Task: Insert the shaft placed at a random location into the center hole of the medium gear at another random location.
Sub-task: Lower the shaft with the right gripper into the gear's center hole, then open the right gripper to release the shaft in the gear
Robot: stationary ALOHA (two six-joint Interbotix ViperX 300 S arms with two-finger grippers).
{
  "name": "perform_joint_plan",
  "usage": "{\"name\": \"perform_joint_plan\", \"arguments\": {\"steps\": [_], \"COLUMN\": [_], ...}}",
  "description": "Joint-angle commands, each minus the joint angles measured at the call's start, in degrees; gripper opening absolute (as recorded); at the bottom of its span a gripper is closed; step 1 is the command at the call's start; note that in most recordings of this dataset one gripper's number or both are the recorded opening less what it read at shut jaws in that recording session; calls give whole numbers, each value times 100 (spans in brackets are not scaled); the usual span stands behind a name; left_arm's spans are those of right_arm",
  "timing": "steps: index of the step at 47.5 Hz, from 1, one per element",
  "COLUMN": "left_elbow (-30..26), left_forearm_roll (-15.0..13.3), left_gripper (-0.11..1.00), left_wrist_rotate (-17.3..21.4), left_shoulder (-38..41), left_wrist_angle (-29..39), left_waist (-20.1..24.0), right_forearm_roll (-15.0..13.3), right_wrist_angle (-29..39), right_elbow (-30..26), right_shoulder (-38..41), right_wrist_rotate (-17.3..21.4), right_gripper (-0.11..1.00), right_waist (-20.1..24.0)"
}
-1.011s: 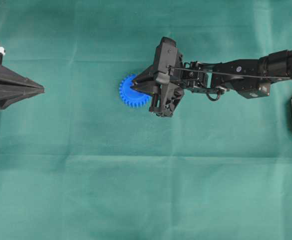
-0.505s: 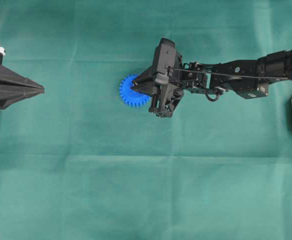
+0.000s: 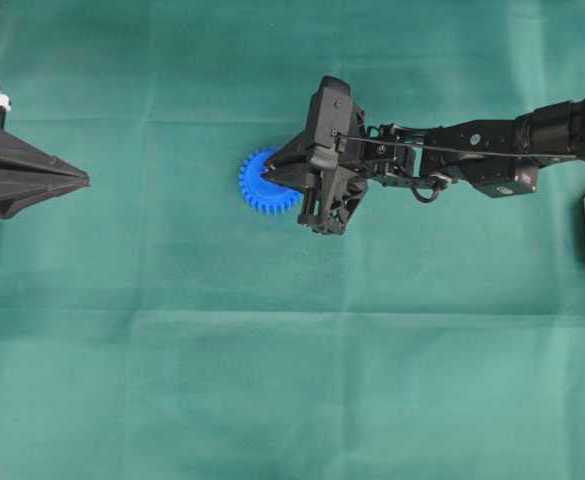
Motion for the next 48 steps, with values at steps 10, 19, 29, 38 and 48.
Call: {"name": "perform_joint_plan", "arguments": {"steps": [10,19,29,38,48], "left_elbow": [-149,-149,-149,-158,-158], "left_forearm_roll": [9,9,9,9,9], "left_gripper": [0,0,0,0,0], "left_wrist_rotate": [0,0,0,0,0], "left_shoulder": [18,18,18,18,18], "left_wrist_angle": [-26,-26,-26,-26,-26], "left_waist": [-9,-9,0,-9,0], "right_forearm_roll": [18,18,18,18,18], "right_wrist_angle": [-53,-62,-53,70,316], "right_elbow": [-114,-114,-88,-26,70], "right_shoulder": [-70,-79,-202,-527,-861], "right_wrist_rotate": [62,62,62,62,53], "right_gripper": [65,83,78,78,78], "right_waist": [-26,-9,9,9,9]}}
